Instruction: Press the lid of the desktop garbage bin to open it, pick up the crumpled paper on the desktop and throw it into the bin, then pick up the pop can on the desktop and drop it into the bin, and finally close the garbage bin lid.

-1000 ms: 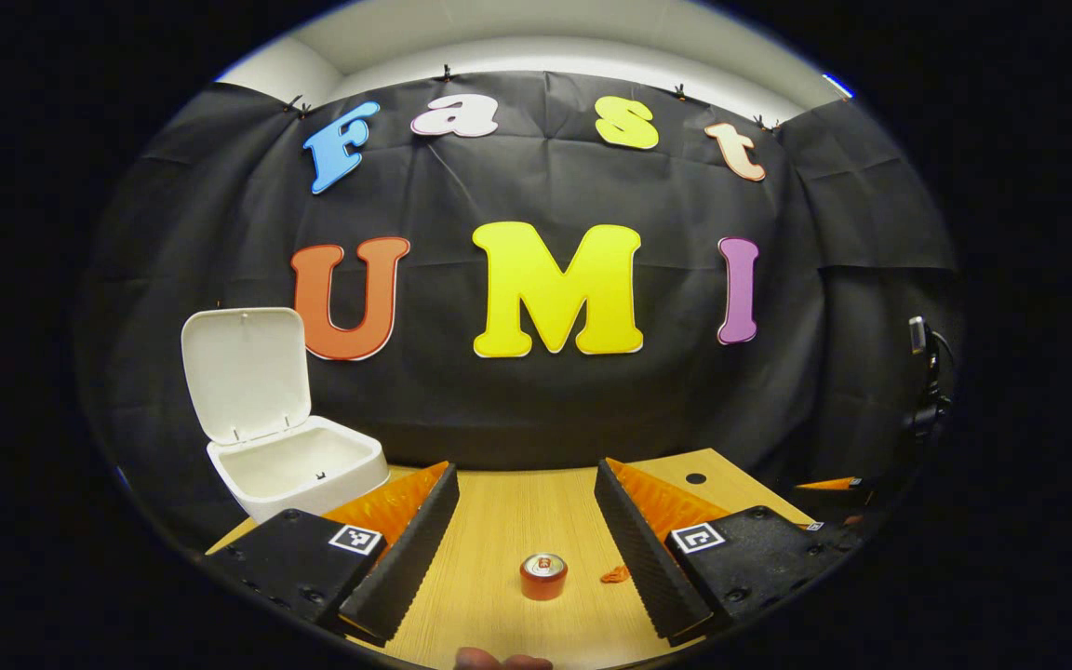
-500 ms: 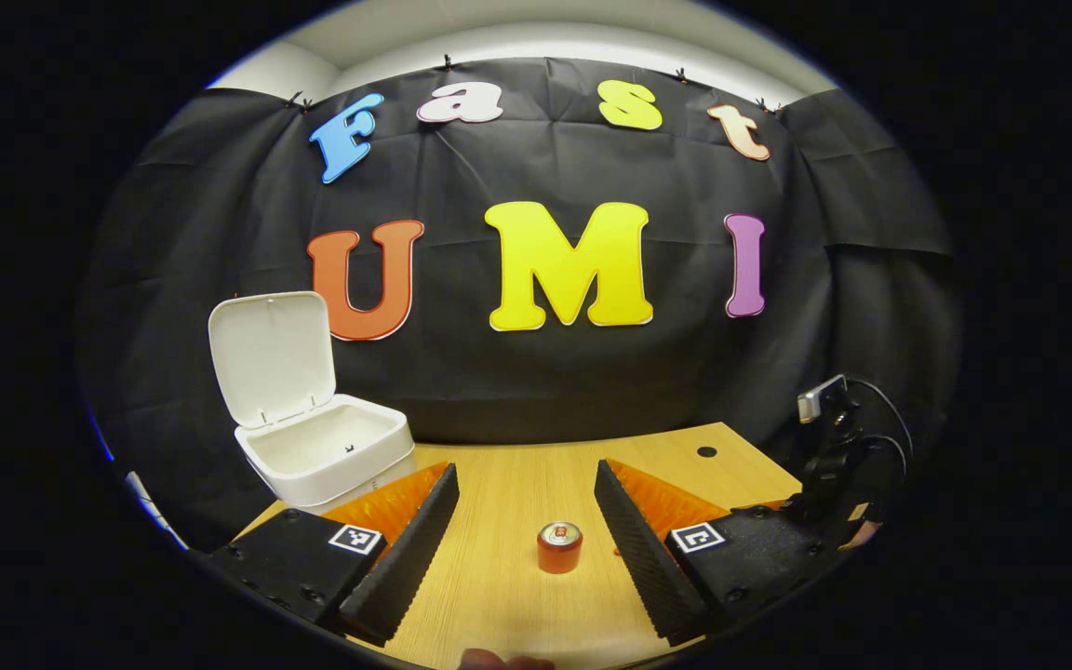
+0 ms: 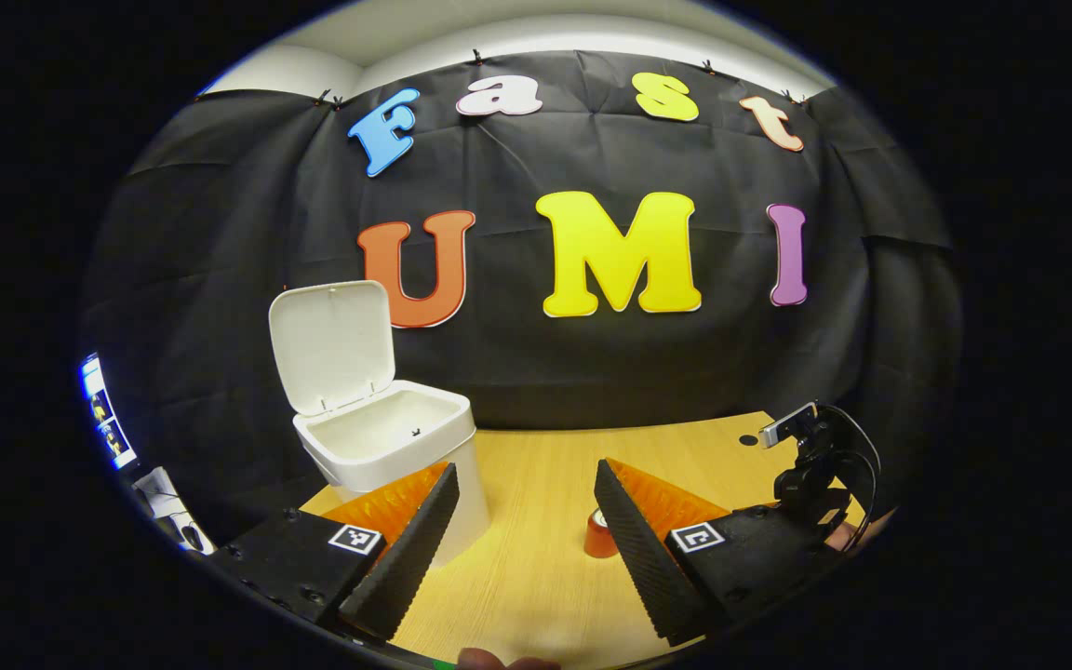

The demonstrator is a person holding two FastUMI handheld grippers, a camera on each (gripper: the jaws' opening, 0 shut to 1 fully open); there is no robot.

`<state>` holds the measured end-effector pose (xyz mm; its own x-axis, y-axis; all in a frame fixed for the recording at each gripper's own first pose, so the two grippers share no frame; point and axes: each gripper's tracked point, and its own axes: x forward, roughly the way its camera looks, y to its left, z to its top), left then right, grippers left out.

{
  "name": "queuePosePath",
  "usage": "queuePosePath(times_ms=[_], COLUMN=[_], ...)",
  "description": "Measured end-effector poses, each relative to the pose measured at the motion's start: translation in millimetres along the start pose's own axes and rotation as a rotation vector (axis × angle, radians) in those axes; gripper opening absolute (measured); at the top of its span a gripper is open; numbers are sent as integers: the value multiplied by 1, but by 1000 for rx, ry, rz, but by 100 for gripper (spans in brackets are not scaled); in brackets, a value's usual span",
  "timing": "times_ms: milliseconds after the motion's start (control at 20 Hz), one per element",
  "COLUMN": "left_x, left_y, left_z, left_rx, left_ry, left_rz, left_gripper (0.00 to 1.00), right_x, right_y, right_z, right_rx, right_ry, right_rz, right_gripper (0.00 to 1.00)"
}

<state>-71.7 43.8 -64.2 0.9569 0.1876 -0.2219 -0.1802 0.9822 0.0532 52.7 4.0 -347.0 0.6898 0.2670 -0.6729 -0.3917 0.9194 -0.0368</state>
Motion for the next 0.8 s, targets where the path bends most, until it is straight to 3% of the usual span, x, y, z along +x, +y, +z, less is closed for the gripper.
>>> queuePosePath(times_ms=[500, 800], left_x=[-5, -7], left_y=[36, 51], left_z=[-5, -13], left_rx=[-47, -55], left_ry=[31, 43], left_rz=[84, 113], left_gripper=[96, 97], right_x=[69, 87], right_y=[14, 17], right_z=[4, -8], right_rx=[-18, 52], right_ry=[54, 114], right_rz=[12, 25], right_gripper=[94, 94])
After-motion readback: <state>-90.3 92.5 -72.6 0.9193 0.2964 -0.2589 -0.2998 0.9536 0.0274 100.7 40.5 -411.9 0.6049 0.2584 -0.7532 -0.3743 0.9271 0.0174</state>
